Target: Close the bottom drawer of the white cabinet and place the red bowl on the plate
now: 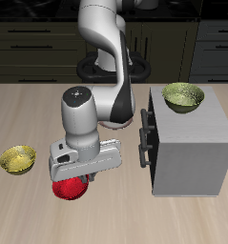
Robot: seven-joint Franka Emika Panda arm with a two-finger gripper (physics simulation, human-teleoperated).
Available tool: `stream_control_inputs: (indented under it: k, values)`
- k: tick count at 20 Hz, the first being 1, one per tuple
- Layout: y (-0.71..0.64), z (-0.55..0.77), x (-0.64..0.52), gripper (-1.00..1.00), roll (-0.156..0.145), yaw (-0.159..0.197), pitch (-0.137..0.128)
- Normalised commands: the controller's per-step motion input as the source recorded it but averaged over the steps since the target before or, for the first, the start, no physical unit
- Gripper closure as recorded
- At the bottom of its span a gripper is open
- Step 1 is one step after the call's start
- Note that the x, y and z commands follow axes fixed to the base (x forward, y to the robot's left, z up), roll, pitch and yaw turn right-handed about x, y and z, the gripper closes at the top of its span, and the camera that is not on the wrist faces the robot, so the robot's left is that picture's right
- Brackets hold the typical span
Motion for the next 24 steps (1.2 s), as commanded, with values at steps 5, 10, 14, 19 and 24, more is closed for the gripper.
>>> stream_control_inputs:
  k: [5, 10, 14, 19, 24]
  values:
    - [-0.12, 0.13, -0.29, 1.0, 0.007, -0.011, 0.016]
    - [-0.02, 0.1, -0.38, 1.0, 0.027, 0.015, 0.008]
    - [-0.18, 0.07, -0.3, 1.0, -0.023, 0.001, 0.017]
    - [-0.17, 0.12, -0.41, 1.0, 0.048, -0.019, -0.011]
    - [-0.05, 0.13, -0.47, 1.0, 0.018, 0.012, -0.008]
